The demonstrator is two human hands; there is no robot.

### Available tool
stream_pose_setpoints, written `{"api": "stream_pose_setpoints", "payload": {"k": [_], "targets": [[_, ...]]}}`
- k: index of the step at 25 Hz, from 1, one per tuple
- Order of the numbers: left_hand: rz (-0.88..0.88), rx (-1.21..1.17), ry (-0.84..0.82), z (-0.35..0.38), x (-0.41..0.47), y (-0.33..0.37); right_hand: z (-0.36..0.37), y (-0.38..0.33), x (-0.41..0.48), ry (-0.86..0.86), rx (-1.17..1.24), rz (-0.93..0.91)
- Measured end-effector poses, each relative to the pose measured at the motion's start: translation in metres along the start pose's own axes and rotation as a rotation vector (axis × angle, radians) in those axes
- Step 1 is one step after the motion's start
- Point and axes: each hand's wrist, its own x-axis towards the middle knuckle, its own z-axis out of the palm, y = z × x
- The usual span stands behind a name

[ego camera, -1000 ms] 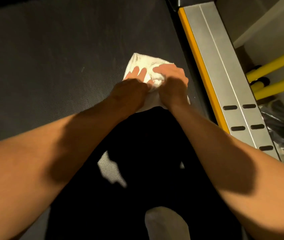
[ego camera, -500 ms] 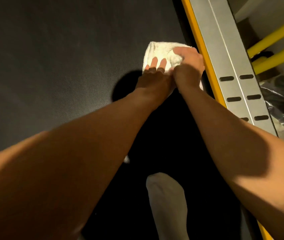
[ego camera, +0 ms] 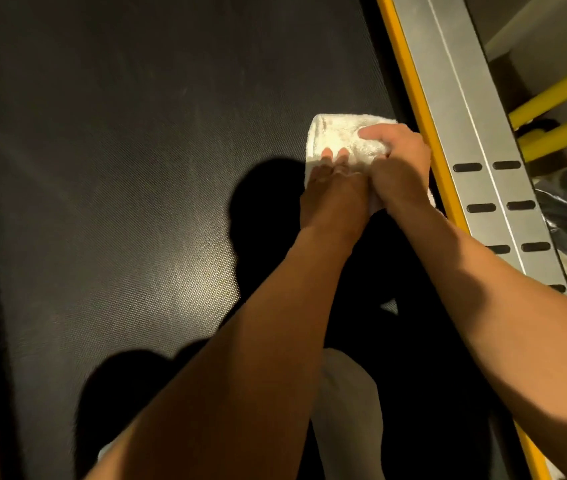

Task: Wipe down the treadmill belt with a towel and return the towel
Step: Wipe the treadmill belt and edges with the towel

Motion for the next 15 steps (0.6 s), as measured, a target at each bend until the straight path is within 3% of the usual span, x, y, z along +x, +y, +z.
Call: {"api": "stream_pose_setpoints", "payload": {"k": [3,6,11,15], "targets": [[0.004,-0.06,0.099,0.004,-0.019,-0.02,-0.002,0.006,-0.031,0.011,-0.022,-0.162],[0.062,-0.074,0.115,0.003,-0.025,-0.04,0.0,-0.002,-0.015,-0.039,-0.06,-0.109],[-0.111,0.028,0.269,-0.021,-0.025,-0.083,0.046,-0.06,-0.017,-0.149,-0.11,-0.313],[0.033,0.151,0.385,-0.02,-0.05,-0.102,0.049,-0.059,-0.029,-0.159,-0.138,-0.338]]}}
